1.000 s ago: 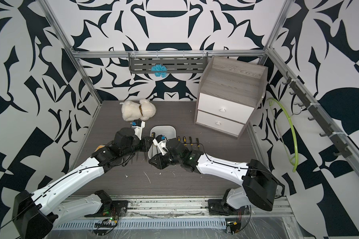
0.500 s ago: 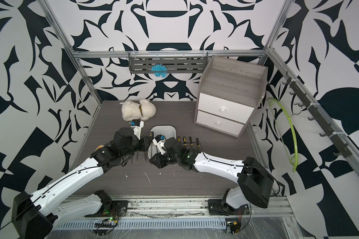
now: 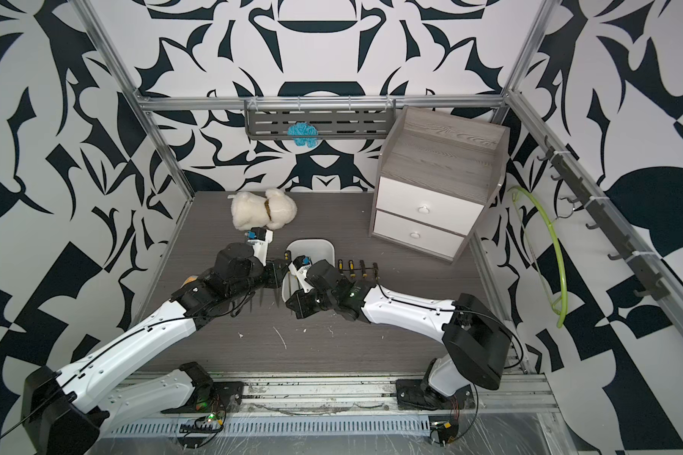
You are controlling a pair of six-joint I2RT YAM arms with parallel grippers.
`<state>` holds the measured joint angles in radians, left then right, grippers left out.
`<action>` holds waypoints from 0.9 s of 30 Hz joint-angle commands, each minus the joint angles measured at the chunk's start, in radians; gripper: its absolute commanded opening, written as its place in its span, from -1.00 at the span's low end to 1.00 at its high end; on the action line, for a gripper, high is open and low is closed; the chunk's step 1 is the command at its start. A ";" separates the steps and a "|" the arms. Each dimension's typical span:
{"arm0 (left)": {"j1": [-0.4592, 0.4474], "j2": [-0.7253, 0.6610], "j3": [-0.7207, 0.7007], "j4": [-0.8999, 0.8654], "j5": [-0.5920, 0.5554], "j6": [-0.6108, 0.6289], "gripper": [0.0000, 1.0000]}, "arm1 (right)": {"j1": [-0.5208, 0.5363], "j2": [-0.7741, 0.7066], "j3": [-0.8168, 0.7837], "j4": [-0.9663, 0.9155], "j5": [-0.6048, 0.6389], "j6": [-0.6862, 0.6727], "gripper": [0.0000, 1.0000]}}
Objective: Take the file tool out of the storage box
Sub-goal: Pick up the file tool from the storage box, then place the file tool at the center of the board.
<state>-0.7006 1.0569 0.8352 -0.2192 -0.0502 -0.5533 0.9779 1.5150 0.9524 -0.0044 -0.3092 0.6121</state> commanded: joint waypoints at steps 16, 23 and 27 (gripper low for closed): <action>-0.001 -0.011 -0.019 0.012 0.004 0.009 0.99 | -0.036 -0.205 0.197 -0.951 0.484 -0.063 -1.00; -0.001 0.010 0.001 -0.022 0.045 0.009 0.99 | -0.364 -0.127 0.182 -1.142 0.451 -0.152 -1.00; 0.000 0.004 -0.003 -0.056 0.061 0.001 0.99 | -0.470 -0.006 0.217 -1.191 0.474 -0.205 -1.00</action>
<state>-0.7013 1.0626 0.8310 -0.2321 -0.0177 -0.5507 0.5457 1.4612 1.1374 -1.0832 0.1398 0.4679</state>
